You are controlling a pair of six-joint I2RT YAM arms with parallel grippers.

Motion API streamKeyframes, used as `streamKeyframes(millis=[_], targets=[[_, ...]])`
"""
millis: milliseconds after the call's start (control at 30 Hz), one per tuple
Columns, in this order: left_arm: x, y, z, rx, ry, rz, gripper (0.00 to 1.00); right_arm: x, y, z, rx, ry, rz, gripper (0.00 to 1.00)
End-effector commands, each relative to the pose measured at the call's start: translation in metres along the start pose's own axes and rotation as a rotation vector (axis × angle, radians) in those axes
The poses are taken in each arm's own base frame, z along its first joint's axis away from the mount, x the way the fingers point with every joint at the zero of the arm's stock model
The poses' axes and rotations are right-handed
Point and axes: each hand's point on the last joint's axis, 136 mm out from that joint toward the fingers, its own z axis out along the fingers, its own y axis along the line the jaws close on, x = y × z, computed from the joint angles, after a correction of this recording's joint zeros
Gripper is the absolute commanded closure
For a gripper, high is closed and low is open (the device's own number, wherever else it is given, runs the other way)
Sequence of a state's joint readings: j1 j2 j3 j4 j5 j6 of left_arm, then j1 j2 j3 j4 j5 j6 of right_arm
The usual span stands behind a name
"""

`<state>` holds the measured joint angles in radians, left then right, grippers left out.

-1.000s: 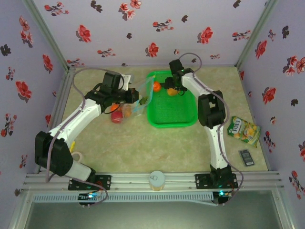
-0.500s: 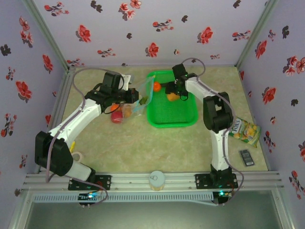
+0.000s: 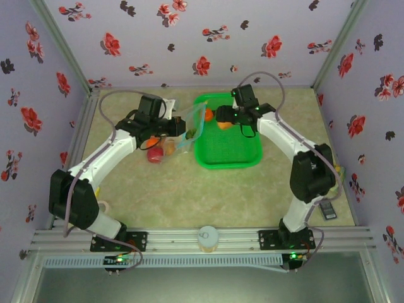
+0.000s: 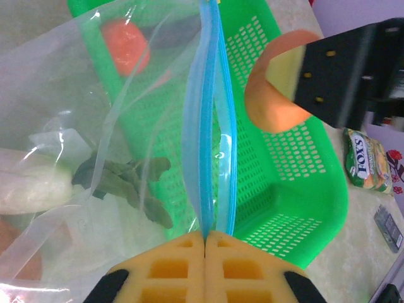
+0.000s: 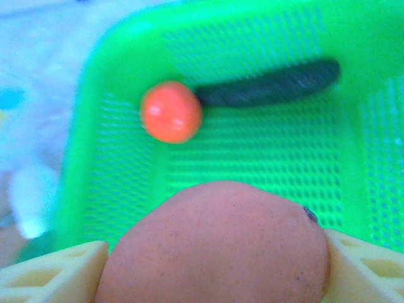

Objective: Place the food in the zip-top bag and seal the zipper

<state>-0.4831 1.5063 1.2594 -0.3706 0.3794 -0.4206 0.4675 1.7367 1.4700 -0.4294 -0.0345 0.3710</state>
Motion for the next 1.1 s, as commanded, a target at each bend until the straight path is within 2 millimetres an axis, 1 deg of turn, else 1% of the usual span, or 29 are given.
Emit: streamKeyframes(millis=[0, 133, 233, 333, 467, 567, 667, 733, 900, 1067], targets=[[-0.011, -0.007, -0.001, 0.036, -0.031, -0.012, 1.00, -0.018, 0.030, -0.030, -0.038, -0.124, -0.079, 0.59], [-0.013, -0.008, -0.002, 0.041, -0.038, -0.023, 1.00, -0.026, 0.059, -0.054, -0.106, -0.212, -0.113, 0.59], [-0.015, -0.007, -0.002, 0.043, -0.048, -0.040, 1.00, -0.025, 0.080, -0.063, -0.163, -0.248, -0.134, 0.59], [-0.017, -0.007, -0.001, 0.050, -0.065, -0.056, 1.00, -0.018, 0.098, -0.059, -0.201, -0.248, -0.154, 0.59], [-0.022, -0.010, -0.004, 0.070, -0.098, -0.071, 1.00, -0.003, 0.115, -0.041, -0.243, -0.218, -0.152, 0.59], [-0.025, -0.012, -0.009, 0.086, -0.117, -0.079, 1.00, 0.007, 0.122, -0.025, -0.266, -0.179, -0.138, 0.59], [-0.028, -0.013, -0.016, 0.098, -0.138, -0.086, 1.00, 0.016, 0.129, -0.015, -0.275, -0.149, -0.146, 0.59], [-0.030, -0.013, -0.020, 0.106, -0.155, -0.093, 1.00, 0.018, 0.131, -0.012, -0.277, -0.137, -0.150, 0.58], [-0.035, -0.010, -0.031, 0.132, -0.201, -0.118, 0.99, 0.031, 0.128, -0.002, -0.264, -0.087, -0.158, 0.54], [-0.035, -0.008, -0.034, 0.135, -0.207, -0.123, 0.99, 0.040, 0.127, 0.003, -0.255, -0.035, -0.173, 0.52]])
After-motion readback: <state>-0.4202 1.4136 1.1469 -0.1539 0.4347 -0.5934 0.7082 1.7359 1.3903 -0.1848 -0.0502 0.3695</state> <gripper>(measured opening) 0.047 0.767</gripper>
